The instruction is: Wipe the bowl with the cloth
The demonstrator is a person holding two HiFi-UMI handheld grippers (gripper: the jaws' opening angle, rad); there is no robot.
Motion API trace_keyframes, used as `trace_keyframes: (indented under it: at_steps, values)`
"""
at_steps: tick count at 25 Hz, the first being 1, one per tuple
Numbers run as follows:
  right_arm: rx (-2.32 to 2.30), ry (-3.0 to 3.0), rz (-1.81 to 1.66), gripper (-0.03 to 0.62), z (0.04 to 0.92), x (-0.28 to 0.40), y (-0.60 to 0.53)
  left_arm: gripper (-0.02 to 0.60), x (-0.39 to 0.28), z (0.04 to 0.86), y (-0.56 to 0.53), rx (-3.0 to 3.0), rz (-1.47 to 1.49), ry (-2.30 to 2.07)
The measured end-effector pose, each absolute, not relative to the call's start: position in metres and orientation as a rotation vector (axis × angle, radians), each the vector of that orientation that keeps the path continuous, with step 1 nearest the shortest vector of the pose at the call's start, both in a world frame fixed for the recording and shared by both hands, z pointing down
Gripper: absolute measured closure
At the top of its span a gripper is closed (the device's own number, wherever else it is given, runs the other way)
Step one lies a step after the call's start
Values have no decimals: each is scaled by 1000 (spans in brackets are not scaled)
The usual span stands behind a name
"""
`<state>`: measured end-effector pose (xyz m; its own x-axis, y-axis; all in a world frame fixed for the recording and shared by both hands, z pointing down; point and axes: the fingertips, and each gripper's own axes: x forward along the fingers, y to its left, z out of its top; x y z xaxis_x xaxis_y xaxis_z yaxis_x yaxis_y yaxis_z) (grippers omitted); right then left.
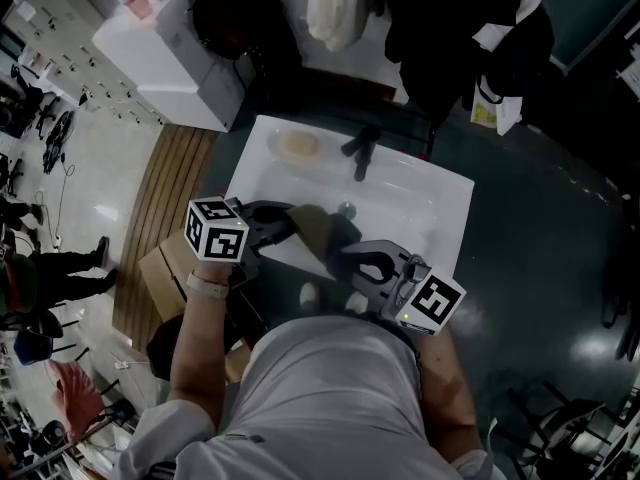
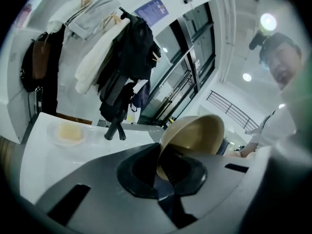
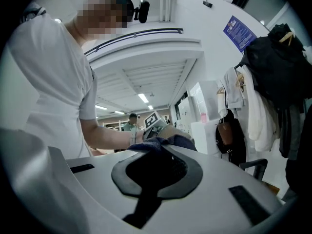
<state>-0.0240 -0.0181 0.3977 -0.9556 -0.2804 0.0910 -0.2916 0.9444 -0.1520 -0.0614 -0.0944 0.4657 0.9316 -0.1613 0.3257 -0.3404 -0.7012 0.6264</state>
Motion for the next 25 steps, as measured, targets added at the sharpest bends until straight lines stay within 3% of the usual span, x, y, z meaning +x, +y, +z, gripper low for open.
trace_keyframes:
  at_steps: [13,25]
  values:
    - [885,-3215,464,560,380,13,-46,565,-57,396,-76,2419,-150,-184]
    - [887,-3332,546,560,362,12,-44,564,-45,402,-68,2392,-143,-150]
